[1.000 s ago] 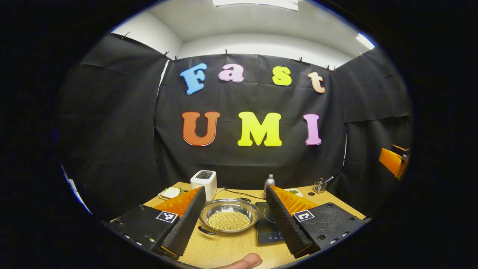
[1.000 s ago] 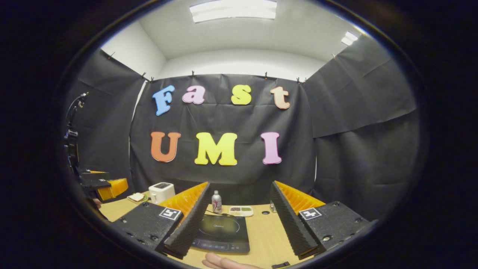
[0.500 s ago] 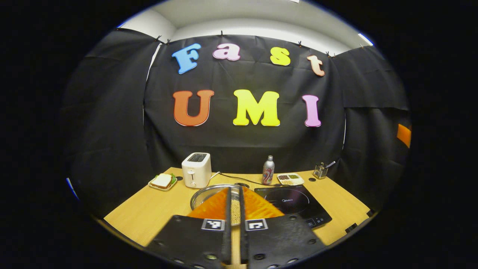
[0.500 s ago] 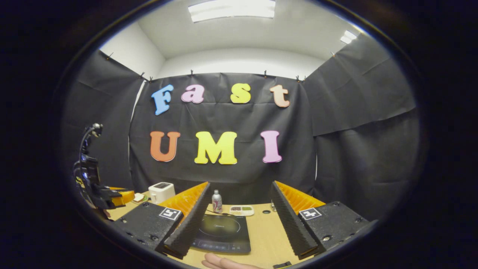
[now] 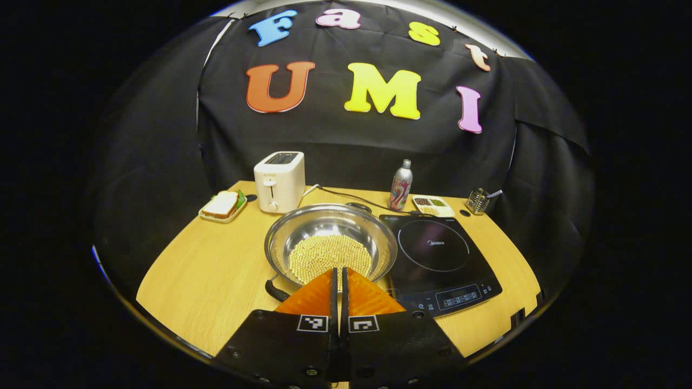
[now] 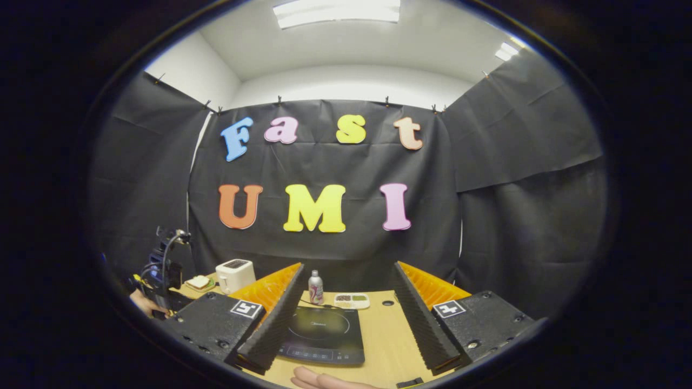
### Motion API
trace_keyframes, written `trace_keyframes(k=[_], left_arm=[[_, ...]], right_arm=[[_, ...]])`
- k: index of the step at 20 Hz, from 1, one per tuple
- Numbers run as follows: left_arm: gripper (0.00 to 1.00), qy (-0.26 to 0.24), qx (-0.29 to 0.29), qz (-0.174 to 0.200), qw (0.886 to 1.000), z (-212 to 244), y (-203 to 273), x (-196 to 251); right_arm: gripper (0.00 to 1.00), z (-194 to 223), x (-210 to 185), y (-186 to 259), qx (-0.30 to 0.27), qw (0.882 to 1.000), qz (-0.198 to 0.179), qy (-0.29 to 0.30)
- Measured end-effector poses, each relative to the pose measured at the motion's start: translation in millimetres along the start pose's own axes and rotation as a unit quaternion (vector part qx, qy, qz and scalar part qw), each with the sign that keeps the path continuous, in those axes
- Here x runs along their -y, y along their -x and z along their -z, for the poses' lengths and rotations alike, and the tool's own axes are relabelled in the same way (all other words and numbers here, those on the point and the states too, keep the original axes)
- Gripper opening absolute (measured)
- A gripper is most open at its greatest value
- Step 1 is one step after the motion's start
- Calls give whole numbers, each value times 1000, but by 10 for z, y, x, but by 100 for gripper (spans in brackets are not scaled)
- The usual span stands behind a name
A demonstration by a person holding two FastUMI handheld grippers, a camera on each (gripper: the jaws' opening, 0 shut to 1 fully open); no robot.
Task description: First push the handle of the pot to place it horizontally, then grasp the pot with both hands and set it on the induction cooktop.
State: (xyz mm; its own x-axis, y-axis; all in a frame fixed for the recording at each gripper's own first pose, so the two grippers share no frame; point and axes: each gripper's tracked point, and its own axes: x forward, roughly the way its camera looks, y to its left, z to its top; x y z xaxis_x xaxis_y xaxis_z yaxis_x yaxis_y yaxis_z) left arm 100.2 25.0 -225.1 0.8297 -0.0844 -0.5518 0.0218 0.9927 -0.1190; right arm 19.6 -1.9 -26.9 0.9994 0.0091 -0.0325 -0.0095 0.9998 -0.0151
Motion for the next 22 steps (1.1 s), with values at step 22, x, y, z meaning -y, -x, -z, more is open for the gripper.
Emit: trace_keyframes(k=[22], left_arm=[[11, 37, -142, -23, 989, 794, -589, -489]], right_arm=[[100, 79, -218, -62, -6, 1000, -19, 16]])
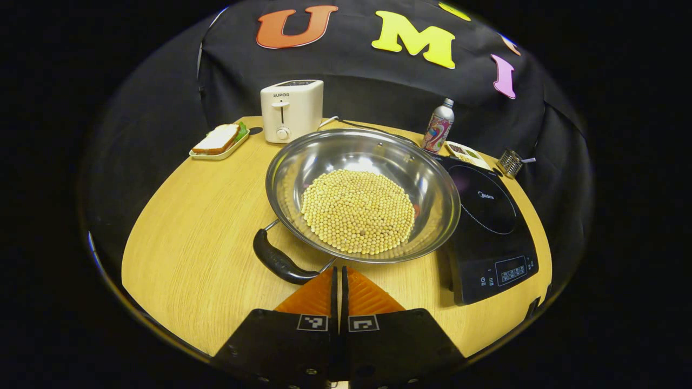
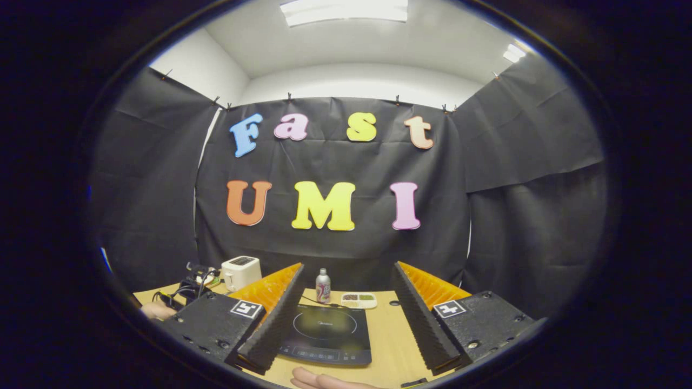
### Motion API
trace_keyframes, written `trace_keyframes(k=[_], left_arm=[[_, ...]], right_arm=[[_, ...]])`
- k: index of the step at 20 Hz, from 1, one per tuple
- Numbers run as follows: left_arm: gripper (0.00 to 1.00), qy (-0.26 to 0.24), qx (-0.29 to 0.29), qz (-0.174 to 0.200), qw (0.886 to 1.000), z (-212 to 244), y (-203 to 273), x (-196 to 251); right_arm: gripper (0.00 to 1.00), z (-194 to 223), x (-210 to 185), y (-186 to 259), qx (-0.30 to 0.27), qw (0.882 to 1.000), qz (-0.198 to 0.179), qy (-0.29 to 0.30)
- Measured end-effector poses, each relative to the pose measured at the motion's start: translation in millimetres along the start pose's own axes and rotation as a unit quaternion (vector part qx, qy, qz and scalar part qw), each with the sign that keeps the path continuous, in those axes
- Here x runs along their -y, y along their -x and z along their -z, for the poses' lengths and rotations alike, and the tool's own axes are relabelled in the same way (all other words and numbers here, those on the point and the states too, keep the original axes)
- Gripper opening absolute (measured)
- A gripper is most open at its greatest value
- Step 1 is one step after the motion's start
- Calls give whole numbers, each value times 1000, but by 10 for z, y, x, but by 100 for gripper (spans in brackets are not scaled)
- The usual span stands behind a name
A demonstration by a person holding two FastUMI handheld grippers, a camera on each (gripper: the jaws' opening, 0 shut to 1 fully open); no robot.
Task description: First push the handle of the pot to place it horizontally, then grasp the pot with both hands and set it on the induction cooktop.
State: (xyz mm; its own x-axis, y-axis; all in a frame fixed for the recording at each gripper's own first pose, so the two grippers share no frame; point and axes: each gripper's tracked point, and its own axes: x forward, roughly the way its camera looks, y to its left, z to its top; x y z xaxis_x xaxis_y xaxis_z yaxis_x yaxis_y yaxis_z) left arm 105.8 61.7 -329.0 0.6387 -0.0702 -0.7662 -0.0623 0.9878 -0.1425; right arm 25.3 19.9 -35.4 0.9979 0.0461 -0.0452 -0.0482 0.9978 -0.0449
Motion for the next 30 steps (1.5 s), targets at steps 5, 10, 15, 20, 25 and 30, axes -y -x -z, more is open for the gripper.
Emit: trace_keyframes(k=[5, 10, 15, 20, 25, 30], left_arm=[[10, 10, -2, -18, 1000, 21, -44, -166], [0, 22, -9, -27, 999, 42, -107, -361], [0, 50, -11, -24, 998, -20, -155, -541], [11, 60, -18, -30, 998, -120, -207, -662], [0, 68, -28, -39, 997, -212, -267, -833], [11, 58, -32, -56, 996, -344, -366, -965]], right_arm=[[98, -25, -56, 18, 5, 1000, -2, 0], [98, -9, -90, -20, 8, 1000, 5, 5], [98, -36, -119, -136, 12, 1000, 8, 9], [98, -118, -179, -285, 19, 1000, 8, 23], [99, -136, -213, -402, 14, 1000, 4, 15], [98, -127, -139, -514, 12, 1000, 16, 2]])
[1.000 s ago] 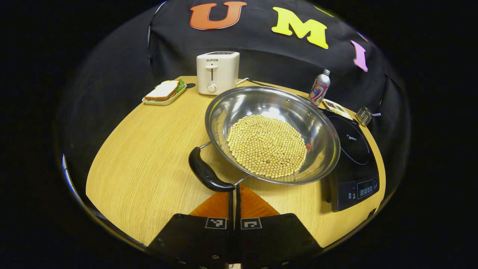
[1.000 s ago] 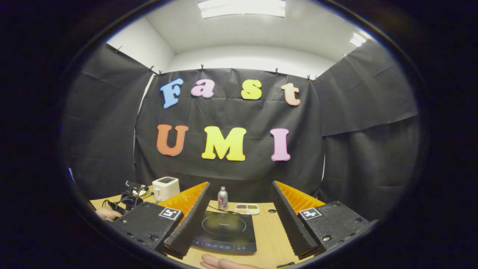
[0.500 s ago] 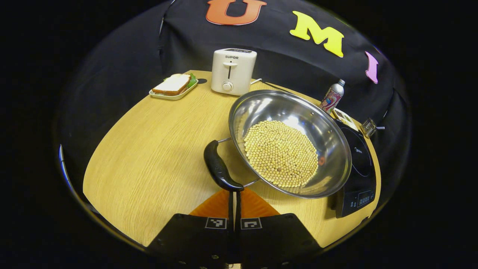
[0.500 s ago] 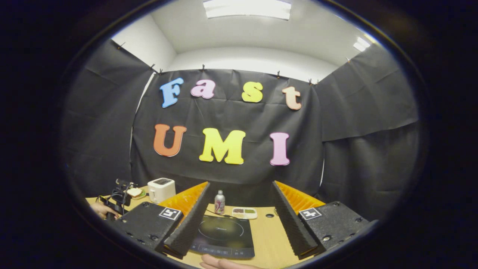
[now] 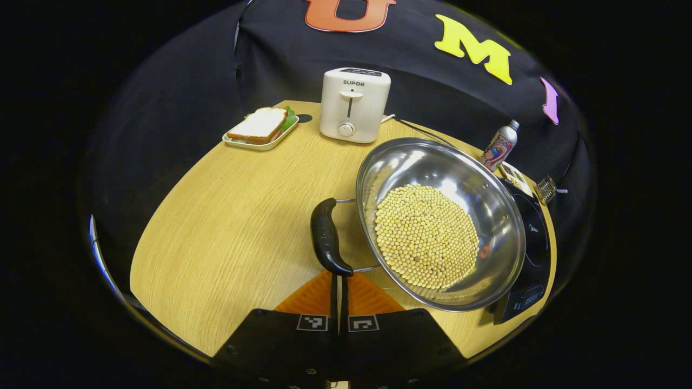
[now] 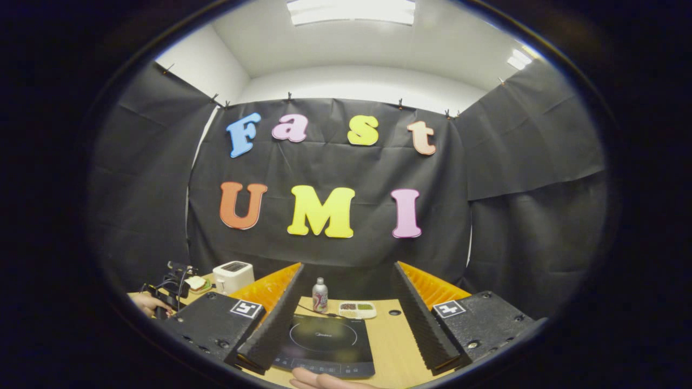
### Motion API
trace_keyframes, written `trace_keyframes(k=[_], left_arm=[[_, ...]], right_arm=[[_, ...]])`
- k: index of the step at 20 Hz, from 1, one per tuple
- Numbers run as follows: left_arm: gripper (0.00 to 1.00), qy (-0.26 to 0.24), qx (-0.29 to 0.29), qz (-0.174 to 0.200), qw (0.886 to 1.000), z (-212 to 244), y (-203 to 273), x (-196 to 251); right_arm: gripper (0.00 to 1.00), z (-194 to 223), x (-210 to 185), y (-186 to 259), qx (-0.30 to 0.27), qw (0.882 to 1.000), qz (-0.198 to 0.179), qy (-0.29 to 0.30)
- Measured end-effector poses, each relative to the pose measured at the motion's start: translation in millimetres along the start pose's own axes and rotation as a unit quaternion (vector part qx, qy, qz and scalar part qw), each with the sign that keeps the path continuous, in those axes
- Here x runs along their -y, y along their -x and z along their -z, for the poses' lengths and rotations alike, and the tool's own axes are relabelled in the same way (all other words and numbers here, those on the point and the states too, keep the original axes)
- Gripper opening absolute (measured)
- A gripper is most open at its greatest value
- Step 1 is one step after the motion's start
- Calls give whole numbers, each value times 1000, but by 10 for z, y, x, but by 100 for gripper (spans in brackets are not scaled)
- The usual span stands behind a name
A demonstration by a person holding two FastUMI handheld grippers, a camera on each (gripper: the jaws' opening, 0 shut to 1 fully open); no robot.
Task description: First push the handle of the pot to place it horizontally, then grasp the pot with both hands and set it on the induction cooktop.
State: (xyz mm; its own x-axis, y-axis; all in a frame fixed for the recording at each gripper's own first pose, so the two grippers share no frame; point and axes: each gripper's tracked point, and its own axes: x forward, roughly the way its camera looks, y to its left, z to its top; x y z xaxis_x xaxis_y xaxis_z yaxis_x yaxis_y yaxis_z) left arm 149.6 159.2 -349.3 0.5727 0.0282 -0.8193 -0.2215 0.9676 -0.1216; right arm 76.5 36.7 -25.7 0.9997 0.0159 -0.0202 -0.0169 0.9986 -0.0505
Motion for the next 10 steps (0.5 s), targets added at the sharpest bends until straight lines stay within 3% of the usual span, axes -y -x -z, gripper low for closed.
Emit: trace_keyframes(k=[1, 2, 3, 4, 5, 9, 10], left_arm=[[0, 2, 0, -3, 1000, -37, -31, -25], [10, 2, 0, -4, 1000, -64, -56, -32], [0, 1, 1, -5, 1000, -98, -83, -45], [10, 2, 0, -6, 1000, -133, -103, -59], [0, 3, 1, -7, 1000, -158, -131, -70], [0, 11, 7, -12, 1000, -303, -243, -106], [10, 11, 7, -14, 1000, -333, -270, -119]], right_arm=[[98, 16, -6, -14, -1, 1000, -1, -2], [99, 28, -13, -35, -3, 1000, -1, -3], [98, 57, -19, -60, -6, 1000, -3, -3], [99, 58, -29, -79, -7, 1000, -5, -2], [100, 56, -32, -102, -7, 1000, -5, -2], [98, 84, -15, -186, -5, 1000, -2, -7], [98, 107, -23, -213, -7, 1000, -3, -9]])
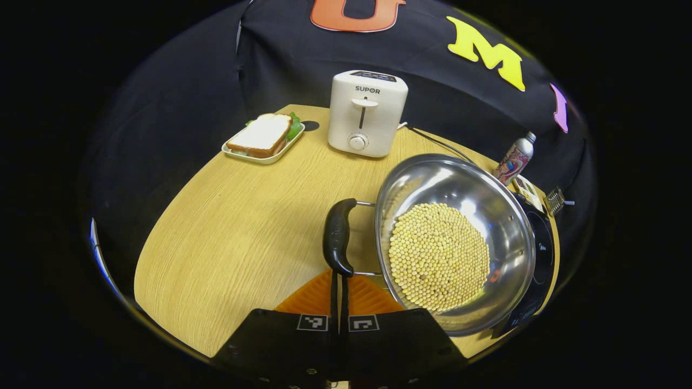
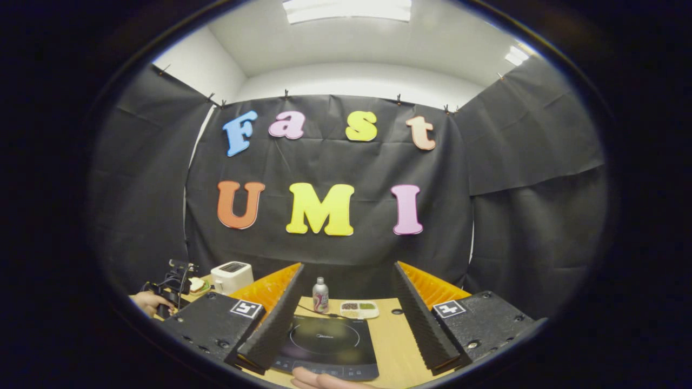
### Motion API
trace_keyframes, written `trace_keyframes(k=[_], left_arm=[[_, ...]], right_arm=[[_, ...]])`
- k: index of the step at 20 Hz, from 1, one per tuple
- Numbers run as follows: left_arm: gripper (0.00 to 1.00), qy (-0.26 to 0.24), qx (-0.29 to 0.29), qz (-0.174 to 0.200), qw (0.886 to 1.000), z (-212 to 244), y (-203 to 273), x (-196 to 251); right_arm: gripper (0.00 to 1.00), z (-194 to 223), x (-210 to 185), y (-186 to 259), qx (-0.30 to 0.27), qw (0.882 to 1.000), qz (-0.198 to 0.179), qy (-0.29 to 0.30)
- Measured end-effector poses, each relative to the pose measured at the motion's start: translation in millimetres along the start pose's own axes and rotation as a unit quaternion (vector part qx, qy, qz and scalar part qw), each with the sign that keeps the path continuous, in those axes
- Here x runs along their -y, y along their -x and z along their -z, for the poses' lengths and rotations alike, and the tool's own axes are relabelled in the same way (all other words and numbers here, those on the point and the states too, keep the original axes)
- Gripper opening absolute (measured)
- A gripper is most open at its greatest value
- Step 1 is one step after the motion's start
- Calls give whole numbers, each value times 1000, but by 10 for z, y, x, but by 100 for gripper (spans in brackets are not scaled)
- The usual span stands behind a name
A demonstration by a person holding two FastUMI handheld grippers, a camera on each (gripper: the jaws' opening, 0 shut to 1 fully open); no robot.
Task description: First push the handle of the pot to place it horizontally, then grasp the pot with both hands and set it on the induction cooktop.
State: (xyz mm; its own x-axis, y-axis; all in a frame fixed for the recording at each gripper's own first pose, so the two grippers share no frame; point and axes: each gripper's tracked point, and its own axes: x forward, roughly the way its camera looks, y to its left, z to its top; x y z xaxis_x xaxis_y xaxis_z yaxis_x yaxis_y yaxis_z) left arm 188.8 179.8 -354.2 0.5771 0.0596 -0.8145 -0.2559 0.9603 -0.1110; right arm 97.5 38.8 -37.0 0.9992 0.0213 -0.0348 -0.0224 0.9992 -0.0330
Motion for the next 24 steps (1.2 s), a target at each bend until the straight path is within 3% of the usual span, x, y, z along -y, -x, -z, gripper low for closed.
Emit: trace_keyframes(k=[1, 2, 3, 4, 5, 6, 14, 15, 16, 17, 18, 19, 20, 21, 22, 24], left_arm=[[0, -1, -1, -1, 1000, -9, -29, -9], [0, -2, -1, -2, 1000, -24, -51, 1], [10, -5, -4, -3, 1000, -46, -93, 5], [0, -10, -4, -9, 1000, -67, -104, -9], [11, -14, -4, -13, 1000, -82, -122, -20], [0, -17, -2, -15, 1000, -108, -127, -23], [0, -24, 11, -25, 999, -159, 68, -127], [11, -27, 20, -32, 999, -181, 115, -170], [2, -22, 23, -29, 999, -188, 160, -158], [12, -16, 25, -15, 999, -178, 244, -115], [30, -8, 30, 0, 1000, -175, 329, -55], [37, -9, 41, 9, 999, -210, 398, -21], [64, -12, 52, 13, 999, -239, 462, -5], [71, -13, 59, 17, 998, -257, 543, 22], [85, -13, 68, 21, 997, -277, 620, 56], [95, -21, 81, 32, 996, -365, 738, 128]], right_arm=[[98, 31, -6, -24, -3, 1000, -1, -1], [99, 63, -5, -64, -7, 1000, 1, -2], [99, 95, -7, -100, -11, 1000, 2, -3], [100, 135, -27, -137, -16, 1000, 0, -5], [98, 182, -42, -178, -21, 1000, -1, -5], [98, 221, -53, -212, -27, 1000, -1, -5], [98, 514, -349, -495, -52, 999, -17, -1], [99, 586, -409, -557, -59, 998, -22, -1], [99, 660, -478, -615, -66, 997, -28, -2], [98, 755, -529, -675, -74, 997, -30, -3], [99, 834, -570, -754, -80, 996, -31, -4], [99, 946, -602, -837, -91, 995, -30, -2], [100, 1065, -617, -922, -105, 994, -28, 2], [99, 1187, -658, -989, -121, 992, -30, 3], [99, 1287, -716, -1050, -136, 990, -38, -1], [99, 1450, -847, -1177, -160, 985, -56, -14]])
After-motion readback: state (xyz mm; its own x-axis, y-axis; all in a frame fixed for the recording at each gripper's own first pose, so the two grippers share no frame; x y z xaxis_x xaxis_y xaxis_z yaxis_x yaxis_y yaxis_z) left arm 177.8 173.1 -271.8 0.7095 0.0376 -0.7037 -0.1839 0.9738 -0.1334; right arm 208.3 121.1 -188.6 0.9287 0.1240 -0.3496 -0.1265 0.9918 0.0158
